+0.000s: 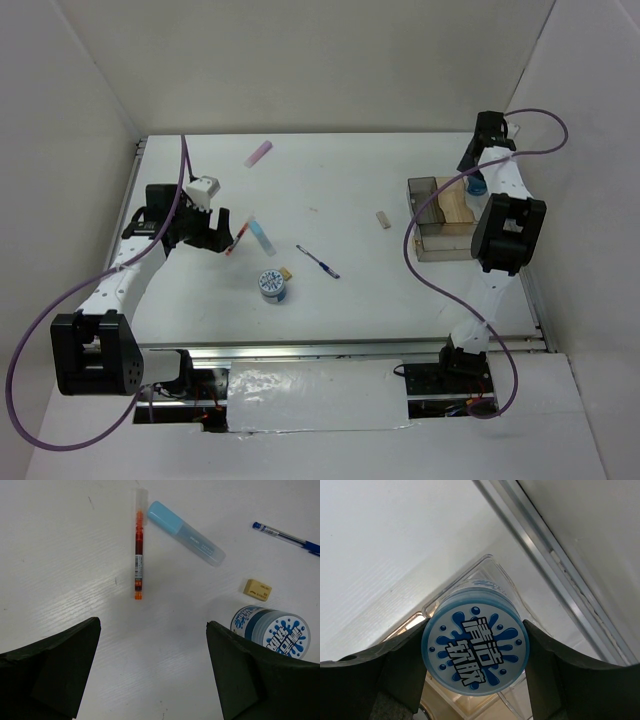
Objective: Sort the stationery into containers
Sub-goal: Place the stationery into the container
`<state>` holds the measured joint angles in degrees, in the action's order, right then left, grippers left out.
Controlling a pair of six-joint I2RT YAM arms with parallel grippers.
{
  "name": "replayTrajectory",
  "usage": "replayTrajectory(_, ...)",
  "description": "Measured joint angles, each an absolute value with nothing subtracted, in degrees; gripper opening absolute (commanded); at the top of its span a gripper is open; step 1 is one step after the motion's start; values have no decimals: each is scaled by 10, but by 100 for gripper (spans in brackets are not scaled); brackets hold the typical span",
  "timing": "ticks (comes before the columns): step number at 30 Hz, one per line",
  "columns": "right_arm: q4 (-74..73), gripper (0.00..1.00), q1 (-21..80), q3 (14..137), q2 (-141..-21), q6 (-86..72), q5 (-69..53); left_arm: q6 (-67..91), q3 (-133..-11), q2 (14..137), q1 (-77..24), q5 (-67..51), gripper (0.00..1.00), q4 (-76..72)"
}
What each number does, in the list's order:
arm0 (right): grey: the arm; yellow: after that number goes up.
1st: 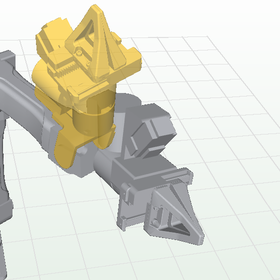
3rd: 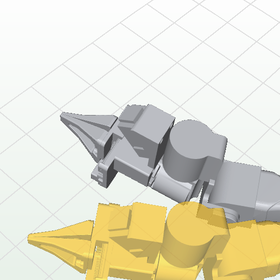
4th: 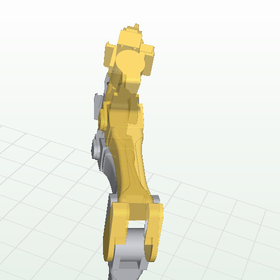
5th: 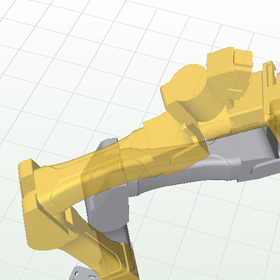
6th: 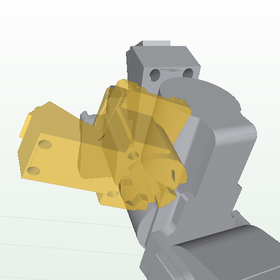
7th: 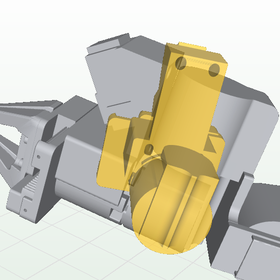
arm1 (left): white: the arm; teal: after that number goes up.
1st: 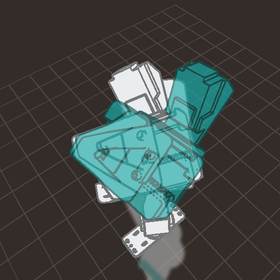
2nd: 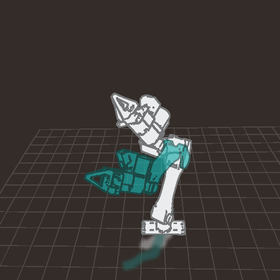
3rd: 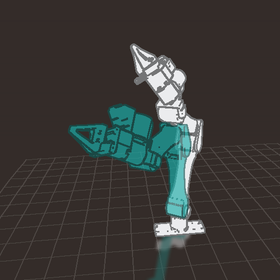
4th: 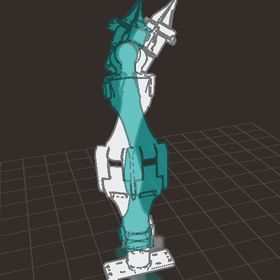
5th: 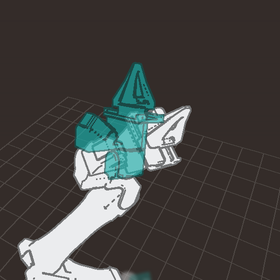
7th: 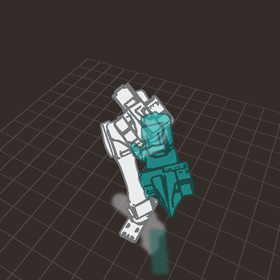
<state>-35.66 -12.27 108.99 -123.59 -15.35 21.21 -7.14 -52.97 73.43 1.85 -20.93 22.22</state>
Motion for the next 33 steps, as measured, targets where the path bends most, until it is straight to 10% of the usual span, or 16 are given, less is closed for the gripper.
replayTrajectory(5, -357, 7, -116, 1090, -1236, -154, 212, -72, -528, 734, 19, -209, 99, 222)
replayTrajectory(13, -357, 65, -117, 1091, -1236, -154, 202, -73, -523, 734, 26, -211, 99, 223)
replayTrajectory(24, -362, 89, -128, 1103, -1236, -145, 169, -73, -523, 734, 28, -214, 99, 223)
replayTrajectory(33, -366, 90, -130, 1113, -1236, -138, 139, -72, -523, 733, 29, -214, 99, 224)
